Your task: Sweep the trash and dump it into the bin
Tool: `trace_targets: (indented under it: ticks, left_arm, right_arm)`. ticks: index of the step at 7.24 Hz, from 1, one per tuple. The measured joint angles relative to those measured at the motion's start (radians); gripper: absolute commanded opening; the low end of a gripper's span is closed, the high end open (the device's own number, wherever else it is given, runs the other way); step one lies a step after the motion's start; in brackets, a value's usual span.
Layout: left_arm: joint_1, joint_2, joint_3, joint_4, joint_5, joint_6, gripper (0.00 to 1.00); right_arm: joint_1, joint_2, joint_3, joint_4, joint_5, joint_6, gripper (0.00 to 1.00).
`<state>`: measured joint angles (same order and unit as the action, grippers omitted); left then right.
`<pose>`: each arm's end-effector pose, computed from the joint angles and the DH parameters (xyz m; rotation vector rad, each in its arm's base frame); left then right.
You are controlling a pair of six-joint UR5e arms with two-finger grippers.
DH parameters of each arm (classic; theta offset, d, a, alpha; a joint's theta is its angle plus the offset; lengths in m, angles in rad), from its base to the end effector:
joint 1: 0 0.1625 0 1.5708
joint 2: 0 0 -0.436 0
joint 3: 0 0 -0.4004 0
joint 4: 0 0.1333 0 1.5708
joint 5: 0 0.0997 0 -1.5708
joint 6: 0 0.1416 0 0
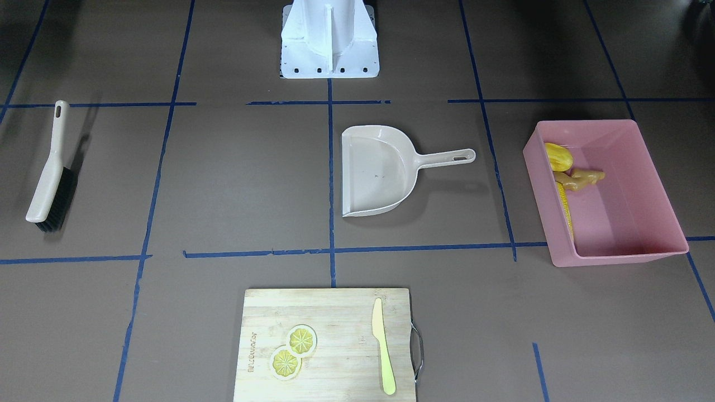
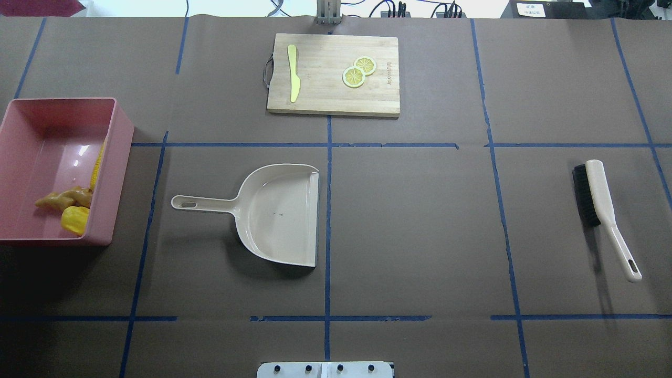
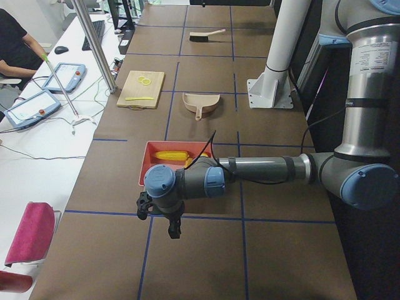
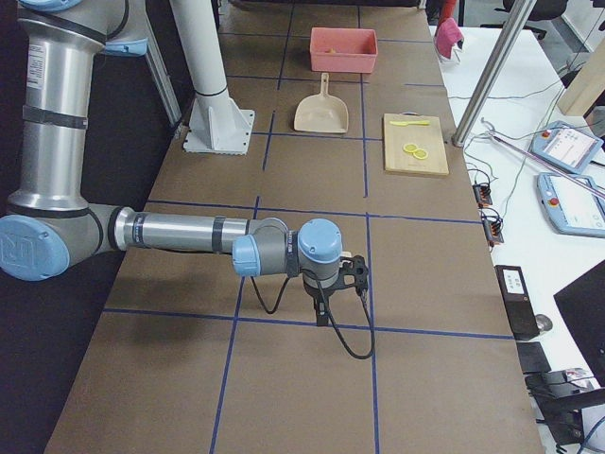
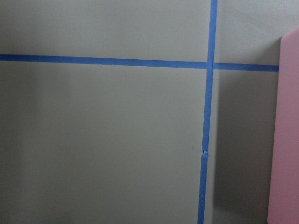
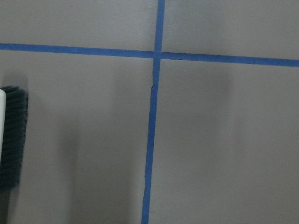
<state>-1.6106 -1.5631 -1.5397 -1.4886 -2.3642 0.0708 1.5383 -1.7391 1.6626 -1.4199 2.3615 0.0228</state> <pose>-0.0516 -0.4821 0.7246 -0.0706 0.7975 -0.0187 0.0186 -0.4339 0.7148 0.0486 -0.7920 -0.0386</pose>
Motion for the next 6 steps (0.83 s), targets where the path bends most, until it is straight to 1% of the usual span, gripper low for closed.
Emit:
trace_targets:
  ticks: [2,6]
  left_arm:
    - [0.000,0.000,-0.003,-0.002,0.000,0.001,1.00]
    - [0.000,0.003,-0.014,-0.003,-0.001,0.000,1.00]
  right_arm:
    - [0.023,0.007,-0.015,0.001,0.004,0.001,1.00]
    - [0.047,0.015,0.022,-0.008,0.019,0.005,1.00]
